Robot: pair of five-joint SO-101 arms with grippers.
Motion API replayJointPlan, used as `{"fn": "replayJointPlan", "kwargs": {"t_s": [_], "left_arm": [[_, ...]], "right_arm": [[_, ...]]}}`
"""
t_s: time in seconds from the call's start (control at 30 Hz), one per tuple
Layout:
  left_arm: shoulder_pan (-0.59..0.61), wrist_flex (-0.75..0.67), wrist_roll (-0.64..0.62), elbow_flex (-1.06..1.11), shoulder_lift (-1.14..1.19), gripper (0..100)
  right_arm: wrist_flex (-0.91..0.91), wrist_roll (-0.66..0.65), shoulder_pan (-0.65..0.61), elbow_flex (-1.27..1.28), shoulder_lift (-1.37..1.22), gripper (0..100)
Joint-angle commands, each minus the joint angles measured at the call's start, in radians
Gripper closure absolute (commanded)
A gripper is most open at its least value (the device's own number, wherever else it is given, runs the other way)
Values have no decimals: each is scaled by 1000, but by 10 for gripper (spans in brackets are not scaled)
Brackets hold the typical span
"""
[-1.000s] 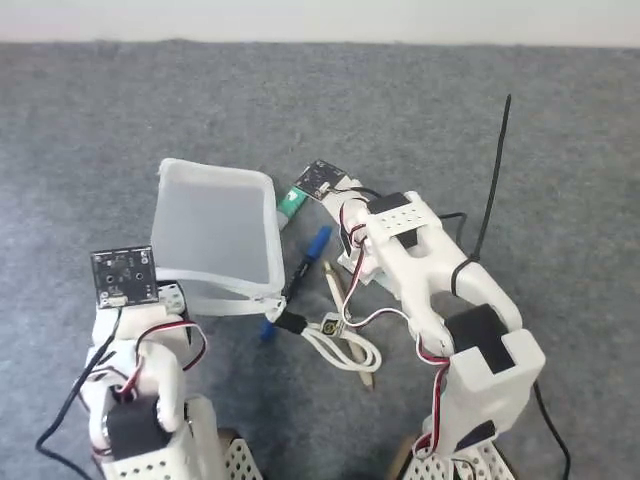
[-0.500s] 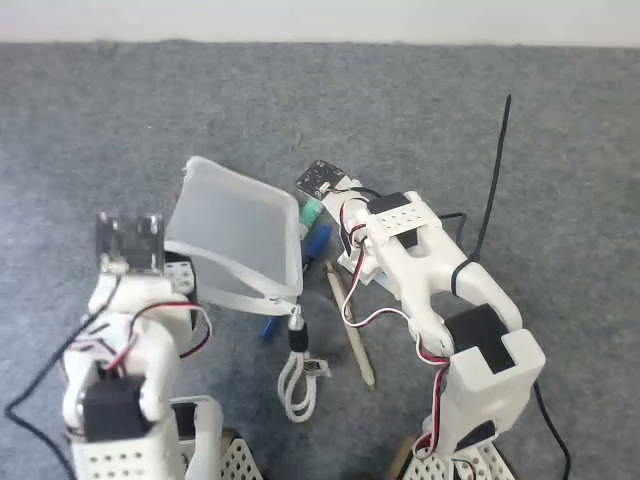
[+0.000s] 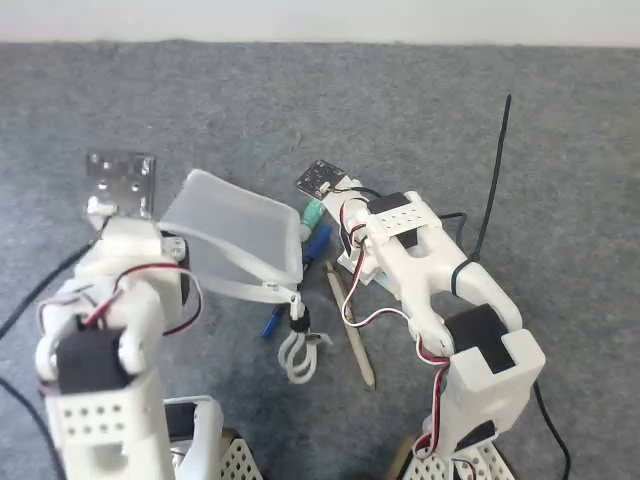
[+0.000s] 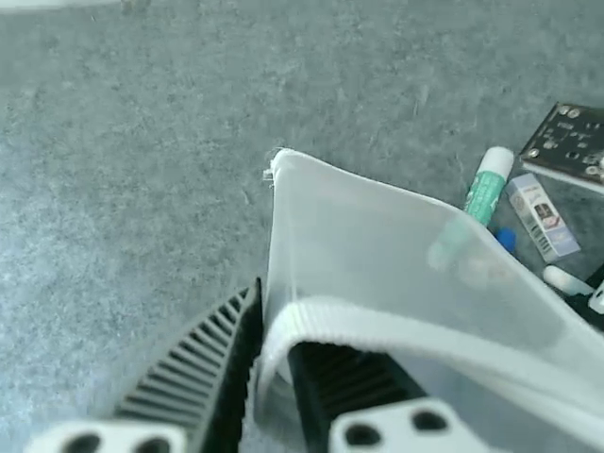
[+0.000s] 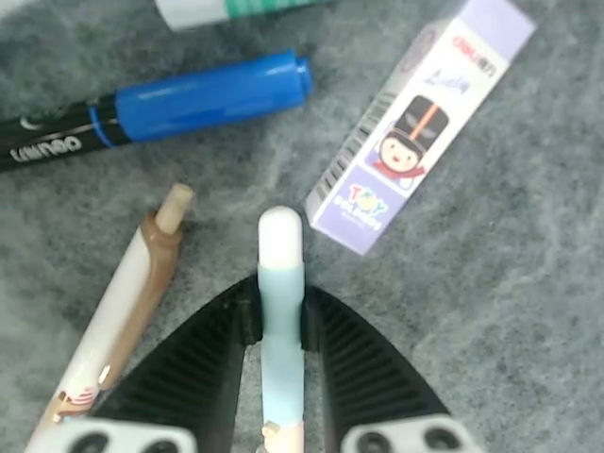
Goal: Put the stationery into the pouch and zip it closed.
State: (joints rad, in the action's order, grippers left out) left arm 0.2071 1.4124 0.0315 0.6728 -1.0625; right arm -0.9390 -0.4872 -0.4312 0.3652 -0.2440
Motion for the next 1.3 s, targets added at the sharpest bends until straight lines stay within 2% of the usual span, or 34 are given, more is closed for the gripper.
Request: {"fn": "replayJointPlan", "kwargs": {"t_s": [0.0,0.2,0.37,0.63,0.9,1.27], "left_arm": [[-5,0,-25,-111,97,991],[-6,68,-92,-308,282,991],[-6,167,-109,-526,499,991],[2,316,-216,-817,802,991],[2,319,-298,-839,829,989],[0,276,-325,-763,829,989]], "right_arm": [[-13,14,28,-32,8,991],[-5,61,45,-37,12,991],[-5,63,48,-37,16,991],[-13,64,48,-37,18,991],[-19,123,50,-31,64,991],[-220,328,61,-32,357,991]]}}
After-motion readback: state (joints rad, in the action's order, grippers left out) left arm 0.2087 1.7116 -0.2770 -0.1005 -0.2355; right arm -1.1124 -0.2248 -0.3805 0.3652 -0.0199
